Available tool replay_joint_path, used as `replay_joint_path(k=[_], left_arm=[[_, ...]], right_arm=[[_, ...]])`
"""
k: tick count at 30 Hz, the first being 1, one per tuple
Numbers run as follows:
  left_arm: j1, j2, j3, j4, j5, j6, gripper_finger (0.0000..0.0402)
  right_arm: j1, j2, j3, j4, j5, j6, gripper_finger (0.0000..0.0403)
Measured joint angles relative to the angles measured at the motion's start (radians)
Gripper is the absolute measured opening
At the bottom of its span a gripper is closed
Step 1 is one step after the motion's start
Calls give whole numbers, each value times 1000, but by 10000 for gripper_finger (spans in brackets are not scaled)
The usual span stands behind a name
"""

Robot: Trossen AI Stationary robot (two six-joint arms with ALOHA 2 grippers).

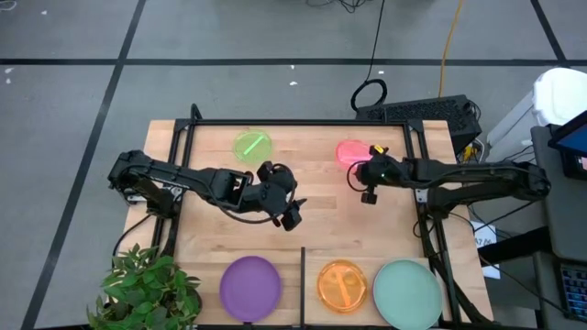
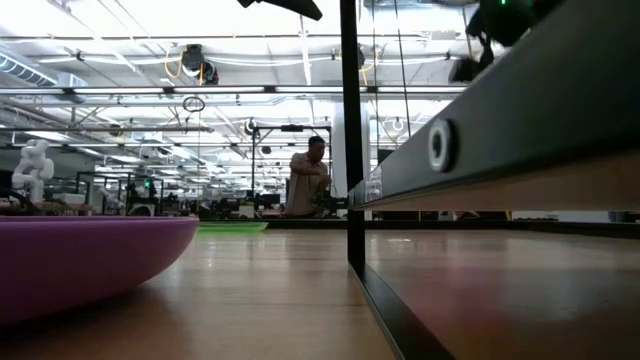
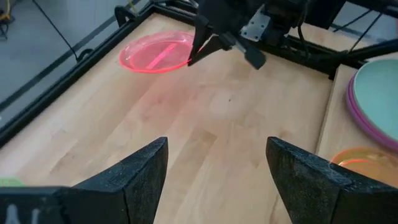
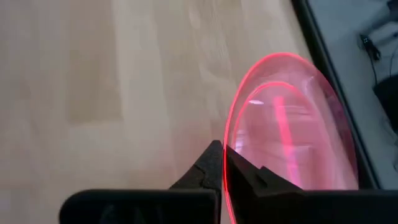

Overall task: Place and stack plates onto a shelf
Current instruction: Stack the red plate on top of the orange plate on the shelf

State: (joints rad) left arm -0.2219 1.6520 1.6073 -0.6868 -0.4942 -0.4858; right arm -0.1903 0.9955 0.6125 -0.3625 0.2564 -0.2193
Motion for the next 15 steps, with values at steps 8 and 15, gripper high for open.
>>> replay_joint_path(k=[8, 15], left_arm=[[17, 0, 0, 0, 65, 70, 275], [63, -4, 0, 13, 202, -65, 275]], right_arm=[[147, 0, 108, -101, 0, 90, 0], [301, 0, 190, -206, 33, 121, 0]])
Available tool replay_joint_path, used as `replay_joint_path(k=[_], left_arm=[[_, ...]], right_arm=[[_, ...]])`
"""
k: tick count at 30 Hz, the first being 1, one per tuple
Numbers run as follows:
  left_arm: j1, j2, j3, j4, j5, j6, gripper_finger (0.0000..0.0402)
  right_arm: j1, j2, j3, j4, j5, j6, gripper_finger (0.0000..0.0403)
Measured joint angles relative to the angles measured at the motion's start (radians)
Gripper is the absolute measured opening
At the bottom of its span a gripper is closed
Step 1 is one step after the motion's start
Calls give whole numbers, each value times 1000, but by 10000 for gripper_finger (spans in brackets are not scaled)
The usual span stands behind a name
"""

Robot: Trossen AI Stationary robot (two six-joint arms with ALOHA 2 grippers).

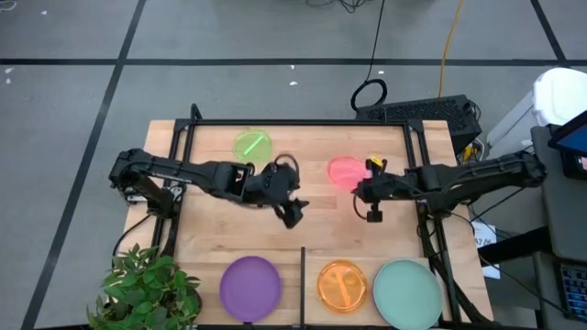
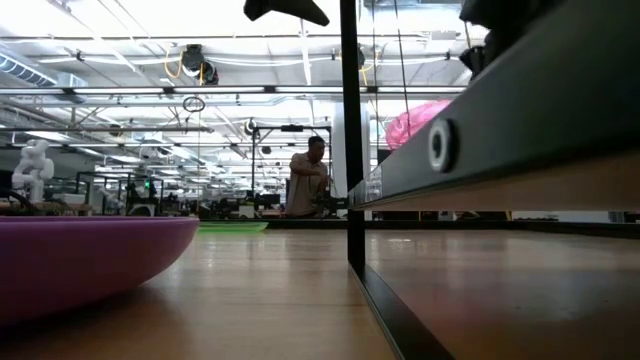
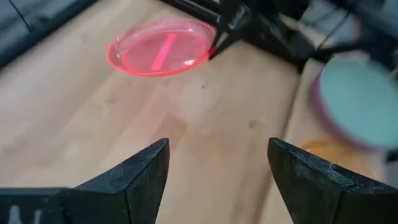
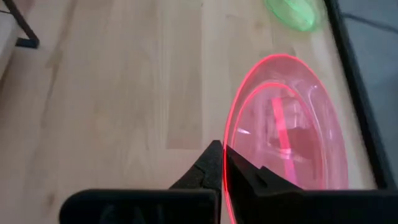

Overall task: Place and stack plates onto a shelf
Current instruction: Stack the red plate on top of the orange plate on the shelf

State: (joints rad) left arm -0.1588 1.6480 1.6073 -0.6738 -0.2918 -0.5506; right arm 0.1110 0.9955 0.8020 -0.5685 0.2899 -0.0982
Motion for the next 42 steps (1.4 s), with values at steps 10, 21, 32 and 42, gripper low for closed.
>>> replay_joint_path(k=[10, 21, 32, 42], left_arm=[[185, -13, 2, 70, 242, -365, 275], [338, 8, 2, -18, 394, -401, 275], [366, 132, 0, 46, 608, -399, 271], [374, 151, 0, 168, 542, -462, 207]], right_arm=[[152, 28, 7, 14, 69, 9, 0], [206, 75, 7, 66, 121, -69, 0], [208, 97, 7, 152, 240, -284, 0], [207, 98, 7, 130, 265, -395, 0]])
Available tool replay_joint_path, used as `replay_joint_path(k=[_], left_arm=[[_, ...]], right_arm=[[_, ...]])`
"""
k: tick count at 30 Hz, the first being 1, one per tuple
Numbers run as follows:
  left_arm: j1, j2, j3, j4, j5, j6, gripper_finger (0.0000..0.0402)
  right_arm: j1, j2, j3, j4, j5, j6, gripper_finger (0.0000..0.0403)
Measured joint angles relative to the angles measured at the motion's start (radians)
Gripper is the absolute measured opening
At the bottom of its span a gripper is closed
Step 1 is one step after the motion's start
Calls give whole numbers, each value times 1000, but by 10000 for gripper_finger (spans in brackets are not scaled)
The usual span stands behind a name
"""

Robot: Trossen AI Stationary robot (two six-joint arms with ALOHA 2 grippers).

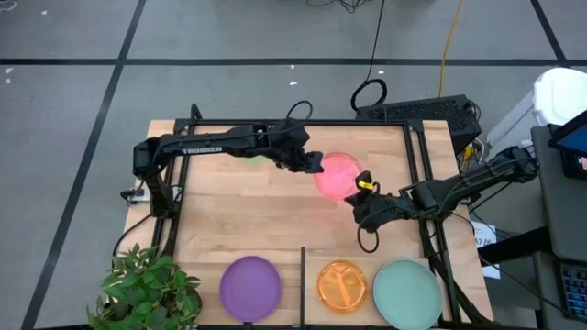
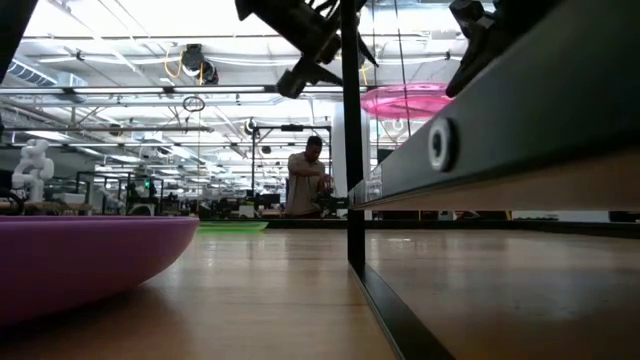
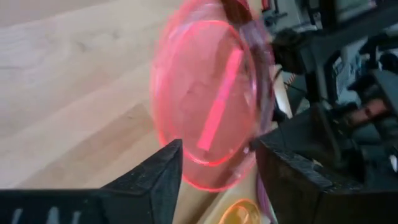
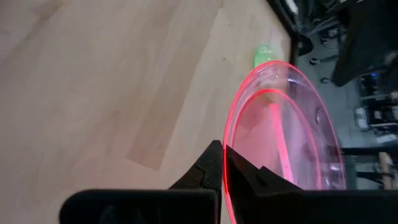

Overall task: Place and stack plates onto a shelf
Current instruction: Stack the red plate on top of the orange plate on the shelf

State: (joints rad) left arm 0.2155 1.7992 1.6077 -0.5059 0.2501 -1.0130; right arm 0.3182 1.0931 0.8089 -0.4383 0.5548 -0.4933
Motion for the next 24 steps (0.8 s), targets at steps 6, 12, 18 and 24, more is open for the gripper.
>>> replay_joint_path(k=[6, 12, 18, 24], left_arm=[[20, -1, 0, -54, -45, -10, 181], [53, 17, 0, -89, -29, 8, 180], [54, 38, -1, -14, 22, -6, 179], [44, 49, 0, 46, 19, -22, 179]], right_arm=[[-4, 0, 0, 0, 13, 0, 0], [-4, 0, 0, 3, 21, -15, 0], [-4, 0, 0, 11, 22, -25, 0], [-4, 0, 0, 11, 24, -27, 0]])
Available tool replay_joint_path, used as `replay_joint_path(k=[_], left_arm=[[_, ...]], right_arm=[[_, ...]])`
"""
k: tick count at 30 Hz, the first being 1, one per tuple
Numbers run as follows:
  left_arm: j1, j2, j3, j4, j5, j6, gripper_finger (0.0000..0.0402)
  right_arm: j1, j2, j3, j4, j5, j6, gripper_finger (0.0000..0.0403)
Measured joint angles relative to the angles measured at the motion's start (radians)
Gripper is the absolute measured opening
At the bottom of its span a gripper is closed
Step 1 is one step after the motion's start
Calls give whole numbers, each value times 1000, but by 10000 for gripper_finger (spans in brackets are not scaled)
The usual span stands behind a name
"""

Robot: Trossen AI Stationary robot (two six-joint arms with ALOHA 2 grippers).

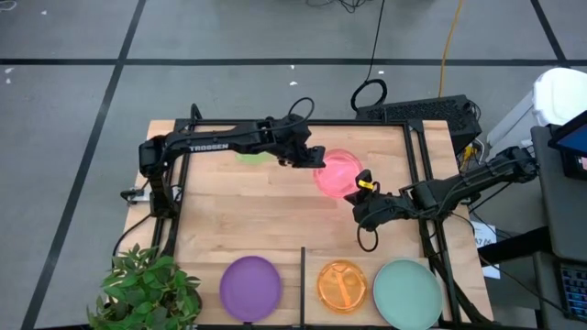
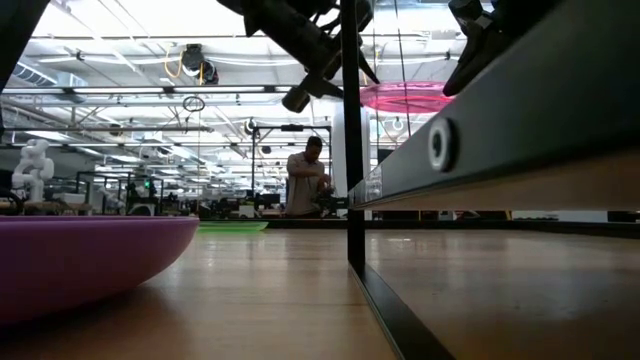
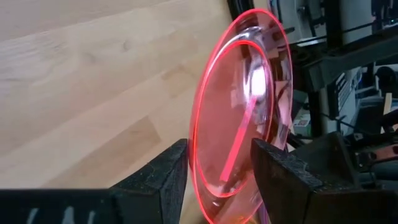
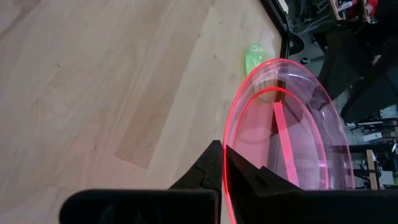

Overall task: Place and stack plates onto a shelf
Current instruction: Stack the red plate on top of the orange plate on the shelf

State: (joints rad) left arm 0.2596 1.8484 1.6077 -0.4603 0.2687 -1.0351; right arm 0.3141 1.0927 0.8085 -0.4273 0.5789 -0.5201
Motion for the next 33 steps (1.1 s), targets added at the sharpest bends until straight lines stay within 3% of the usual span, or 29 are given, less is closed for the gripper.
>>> replay_joint_path(k=[4, 13, 24, 30, 33], left_arm=[[0, 0, 0, 0, 4, 1, 165], [0, 0, 0, 0, 2, 16, 82], [-12, 0, 0, -9, 0, 41, 72], [-13, 0, 0, -22, -25, 82, 15], [-13, 0, 0, -23, -29, 98, 7]], right_arm=[[0, 0, 0, -1, 0, -1, 0], [0, 3, 0, -3, 0, -15, 0], [0, 56, -1, -2, 0, 10, 0], [0, 56, -1, 5, 0, 9, 0], [0, 56, -1, 8, -4, 15, 4]])
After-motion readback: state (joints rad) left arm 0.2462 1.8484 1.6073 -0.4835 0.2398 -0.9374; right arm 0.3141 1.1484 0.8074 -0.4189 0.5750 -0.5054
